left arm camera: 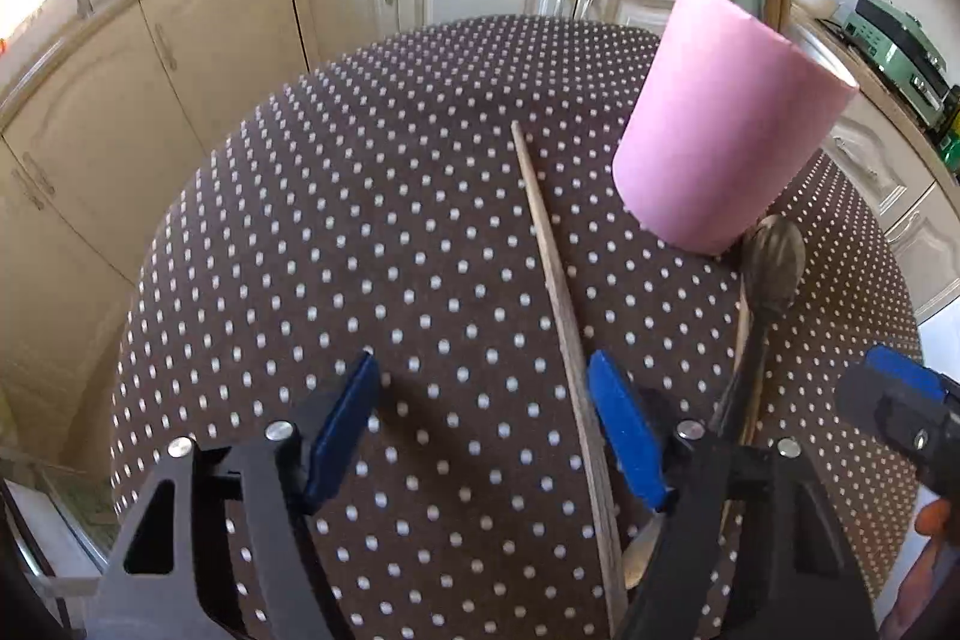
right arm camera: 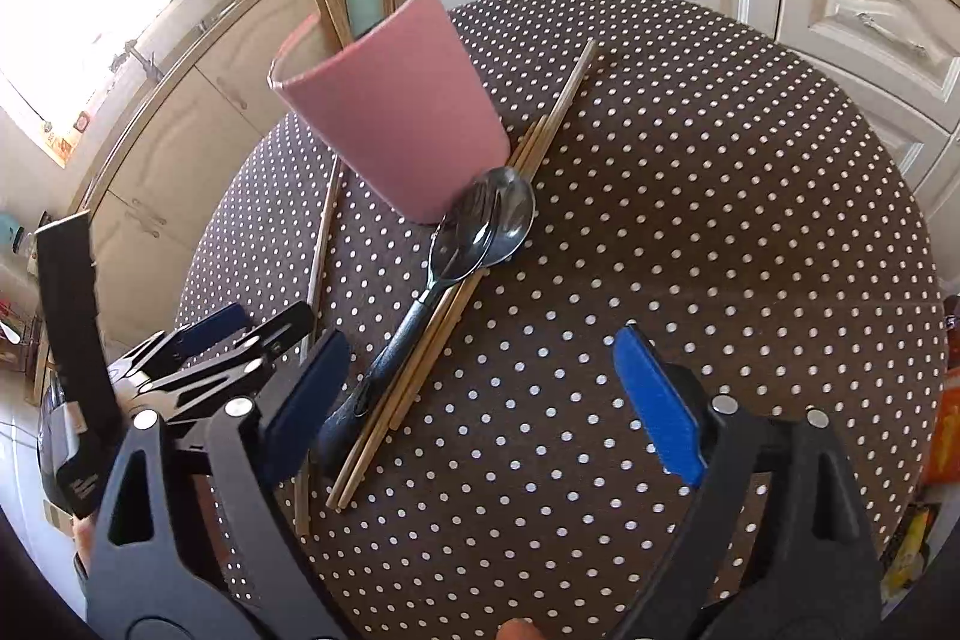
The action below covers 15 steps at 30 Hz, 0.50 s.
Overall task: Organize utensils
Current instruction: 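Withdraw both tools from the cup toward the remaining utensils, then grasp a chopstick with the left tool while the right tool grasps the dark knife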
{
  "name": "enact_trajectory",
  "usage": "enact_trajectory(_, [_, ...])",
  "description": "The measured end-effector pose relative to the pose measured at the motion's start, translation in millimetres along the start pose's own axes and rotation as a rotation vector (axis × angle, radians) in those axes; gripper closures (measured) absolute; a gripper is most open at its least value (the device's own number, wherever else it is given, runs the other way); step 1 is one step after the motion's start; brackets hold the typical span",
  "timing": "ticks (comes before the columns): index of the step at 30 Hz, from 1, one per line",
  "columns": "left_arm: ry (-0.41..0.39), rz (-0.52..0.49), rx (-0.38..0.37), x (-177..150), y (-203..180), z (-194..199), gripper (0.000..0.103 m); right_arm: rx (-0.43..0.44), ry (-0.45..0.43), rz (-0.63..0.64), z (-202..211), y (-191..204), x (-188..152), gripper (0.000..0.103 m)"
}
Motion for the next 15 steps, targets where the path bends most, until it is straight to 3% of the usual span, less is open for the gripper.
enact_trajectory(3, [0.009,-0.024,-0.023,5.9,-5.3,-2.3,0.058,-0.009,0.018,0.007,-11.1,4.7,1.3,0.023])
enact_trajectory(5, [0.020,-0.059,-0.054,9.8,-10.0,-3.4,0.089,-0.014,0.039,0.020,-19.1,11.4,1.3,0.029])
enact_trajectory(6, [0.022,-0.074,-0.060,11.2,-12.4,-3.3,0.096,-0.012,0.050,0.026,-25.8,15.7,3.0,0.035])
enact_trajectory(10, [0.017,-0.089,-0.055,14.6,-9.0,-2.5,0.097,-0.005,0.075,0.013,-44.7,26.3,6.1,0.061])
enact_trajectory(15, [0.022,-0.087,-0.067,13.5,-4.6,2.8,0.097,-0.038,0.085,0.028,-62.5,40.5,22.4,0.069])
Point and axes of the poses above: each gripper's, at about its wrist camera, not at the fingertips, and z roughly against the way its jaws point, y to its left, x to its top, the point moved 3 cm from there along -z, roughly the way its jaws point, and after that the axes turned 10 degrees about z, right-handed, at the moved point
